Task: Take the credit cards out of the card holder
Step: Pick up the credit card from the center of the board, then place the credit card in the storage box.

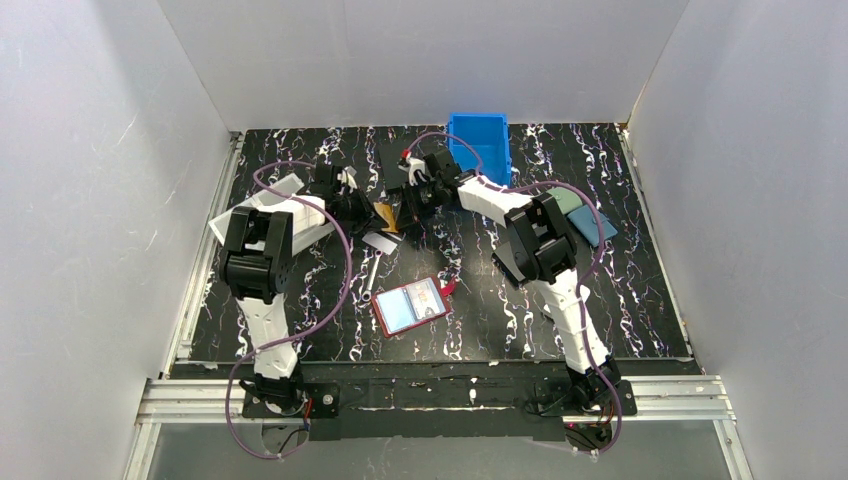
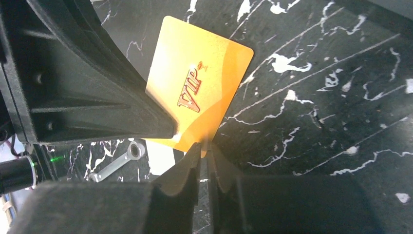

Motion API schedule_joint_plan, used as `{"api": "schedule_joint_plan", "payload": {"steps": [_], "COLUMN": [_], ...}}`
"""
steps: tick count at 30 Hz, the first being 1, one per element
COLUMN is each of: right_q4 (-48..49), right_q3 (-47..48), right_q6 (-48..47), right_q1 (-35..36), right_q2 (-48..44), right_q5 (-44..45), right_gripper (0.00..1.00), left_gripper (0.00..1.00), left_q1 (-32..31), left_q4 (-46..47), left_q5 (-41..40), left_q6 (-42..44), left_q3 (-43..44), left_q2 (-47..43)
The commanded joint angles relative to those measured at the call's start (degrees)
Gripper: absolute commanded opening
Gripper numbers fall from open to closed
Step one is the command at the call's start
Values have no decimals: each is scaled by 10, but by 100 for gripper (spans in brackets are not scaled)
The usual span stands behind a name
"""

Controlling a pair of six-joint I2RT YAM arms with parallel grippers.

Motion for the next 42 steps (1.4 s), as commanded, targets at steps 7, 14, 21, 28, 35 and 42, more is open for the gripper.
{"api": "schedule_joint_plan", "payload": {"steps": [7, 14, 21, 28, 35, 42], "right_q4": [-50, -79, -74, -66, -60, -54], "right_q3": [-73, -153, -206, -221, -233, -238], "right_q6": [-146, -224, -245, -246, -244, -238], "right_q1": [-8, -12, -13, -16, -25, -32], "right_q2": [-141, -200, -217, -226, -239, -243], "right_q5": [-74, -114, -130, -151, -162, -173], "right_gripper": [37, 42, 42, 42, 42, 42], "left_gripper": [0, 0, 0, 0, 0, 0], "left_q1": [14, 79, 120, 121, 121, 121], "left_q4": [-158, -432, -430, -410, -412, -435], "left_q5": [19, -112, -260, -289, -292, -258], "left_q6": [247, 494, 634, 704, 748, 756], "left_q3": [32, 117, 98, 115, 165, 199], "left_q2": [-168, -231, -271, -228, -148, -91]}}
